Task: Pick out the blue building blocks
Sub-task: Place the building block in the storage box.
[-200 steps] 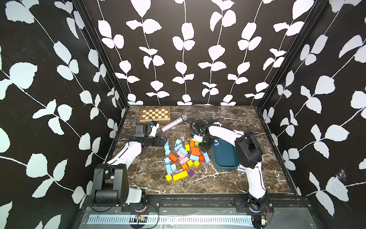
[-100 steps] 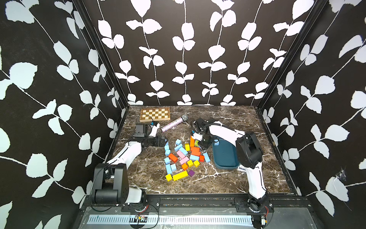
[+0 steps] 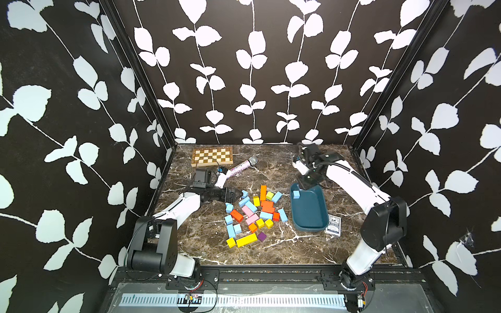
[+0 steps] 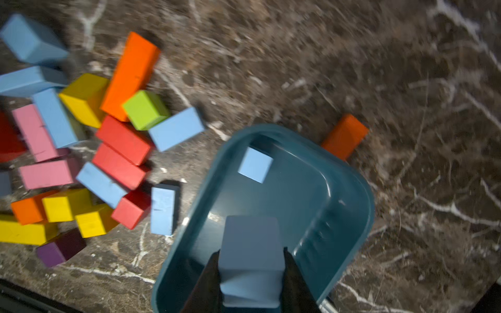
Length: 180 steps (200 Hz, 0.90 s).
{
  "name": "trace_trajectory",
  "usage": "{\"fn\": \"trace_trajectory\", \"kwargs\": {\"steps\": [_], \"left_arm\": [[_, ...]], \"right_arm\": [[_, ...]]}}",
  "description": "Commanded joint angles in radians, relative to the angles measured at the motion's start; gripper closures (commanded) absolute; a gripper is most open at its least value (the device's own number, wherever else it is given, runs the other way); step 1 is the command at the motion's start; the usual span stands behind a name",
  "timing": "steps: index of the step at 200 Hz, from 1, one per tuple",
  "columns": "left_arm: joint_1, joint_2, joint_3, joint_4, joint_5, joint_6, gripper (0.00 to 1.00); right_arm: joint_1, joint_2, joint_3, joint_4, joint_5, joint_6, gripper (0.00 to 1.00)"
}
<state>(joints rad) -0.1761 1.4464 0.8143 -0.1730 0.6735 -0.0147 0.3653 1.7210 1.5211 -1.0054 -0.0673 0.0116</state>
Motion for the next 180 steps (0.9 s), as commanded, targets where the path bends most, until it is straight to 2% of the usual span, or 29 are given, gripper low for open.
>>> {"fn": "trace_trajectory", "kwargs": {"steps": [1,79,180], "left_arm": [[-0.006,0.004,0.003,0.004,-0.003,0.014,0.03],[-0.006,0.003,0.015,-0.015,-0.035,0.018,0.02],[-0.006,0.015,0.014,-0.019,-0.044,0.034,0.02]], "right_arm": [[-0.040,0.016,-0.053,0.005,0.027,0.090,0.81],[-0.073,0.209,-0.036,0.111,0.027,0.161,0.81],[-0.073,0.251,-0.037,0.184,-0.050,0.183,0.76]]}}
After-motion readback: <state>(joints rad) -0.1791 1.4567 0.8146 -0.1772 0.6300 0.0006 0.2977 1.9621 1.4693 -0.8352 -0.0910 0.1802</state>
